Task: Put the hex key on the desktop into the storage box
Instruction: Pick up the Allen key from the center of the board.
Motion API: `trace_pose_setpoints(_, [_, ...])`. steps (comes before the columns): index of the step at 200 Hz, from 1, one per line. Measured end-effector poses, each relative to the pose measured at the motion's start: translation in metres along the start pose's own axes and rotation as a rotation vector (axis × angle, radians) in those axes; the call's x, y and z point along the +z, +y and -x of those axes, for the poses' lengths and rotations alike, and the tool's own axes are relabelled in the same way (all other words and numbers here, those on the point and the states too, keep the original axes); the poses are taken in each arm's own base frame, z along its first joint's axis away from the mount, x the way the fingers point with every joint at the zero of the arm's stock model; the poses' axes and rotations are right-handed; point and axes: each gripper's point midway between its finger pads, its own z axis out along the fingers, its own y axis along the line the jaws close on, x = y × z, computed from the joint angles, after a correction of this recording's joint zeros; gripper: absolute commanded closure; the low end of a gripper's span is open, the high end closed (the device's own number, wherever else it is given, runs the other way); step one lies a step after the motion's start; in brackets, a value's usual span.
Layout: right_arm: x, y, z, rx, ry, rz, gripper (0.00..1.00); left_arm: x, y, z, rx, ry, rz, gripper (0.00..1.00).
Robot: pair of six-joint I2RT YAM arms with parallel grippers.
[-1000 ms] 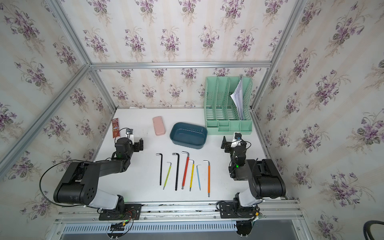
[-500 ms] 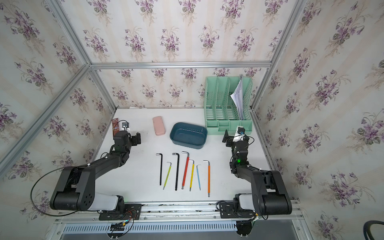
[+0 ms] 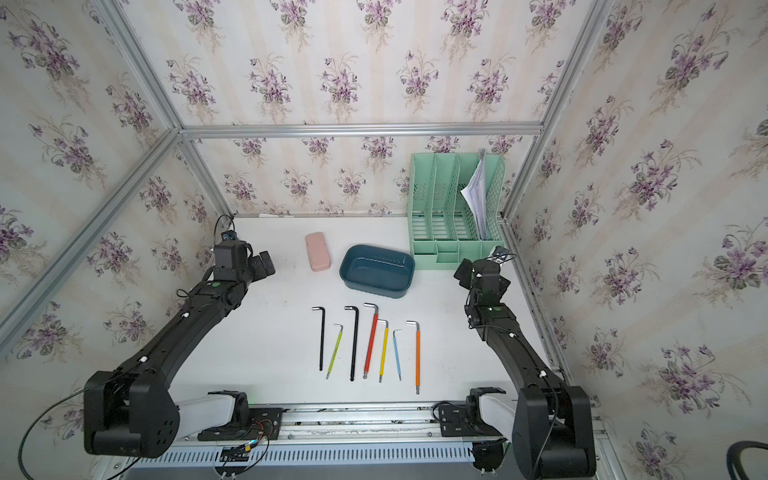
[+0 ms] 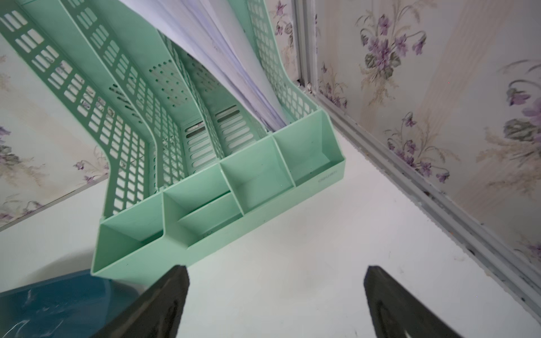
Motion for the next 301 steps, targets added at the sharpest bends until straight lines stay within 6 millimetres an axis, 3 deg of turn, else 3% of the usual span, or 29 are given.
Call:
trace_pose_setpoints(33, [-0.015, 0.02, -0.022, 0.021, 0.178, 0.09, 0.15, -0.005, -0.024, -0.036, -0.023, 0.204, -0.097, 0.01])
trace_pose_setpoints(54, [-0.034, 0.046, -0.063, -0.032, 0.349, 0.175, 0.17, -0.014, -0.045, -0.063, 0.011, 0.329, -0.153, 0.01])
trace_pose_setpoints(79, [-0.058, 0.071, -0.108, -0.144, 0.511, 0.216, 0.22, -0.025, -0.066, -0.083, 0.06, 0.418, -0.203, 0.01])
trace_pose_setpoints(110, [-0.08, 0.068, -0.158, -0.225, 0.669, 0.18, 0.26, -0.03, -0.074, -0.097, 0.064, 0.483, -0.242, 0.01])
trace_pose_setpoints(139, [-0.099, 0.062, -0.19, -0.272, 0.762, 0.159, 0.27, -0.033, -0.083, -0.107, 0.056, 0.538, -0.292, 0.01])
trace_pose_setpoints(210, [-0.115, 0.049, -0.236, -0.35, 0.9, 0.113, 0.35, -0.034, -0.089, -0.126, 0.056, 0.608, -0.338, 0.01])
trace_pose_setpoints(301, [-0.12, 0.047, -0.264, -0.408, 0.974, 0.061, 0.43, -0.033, -0.089, -0.127, 0.059, 0.611, -0.343, 0.01])
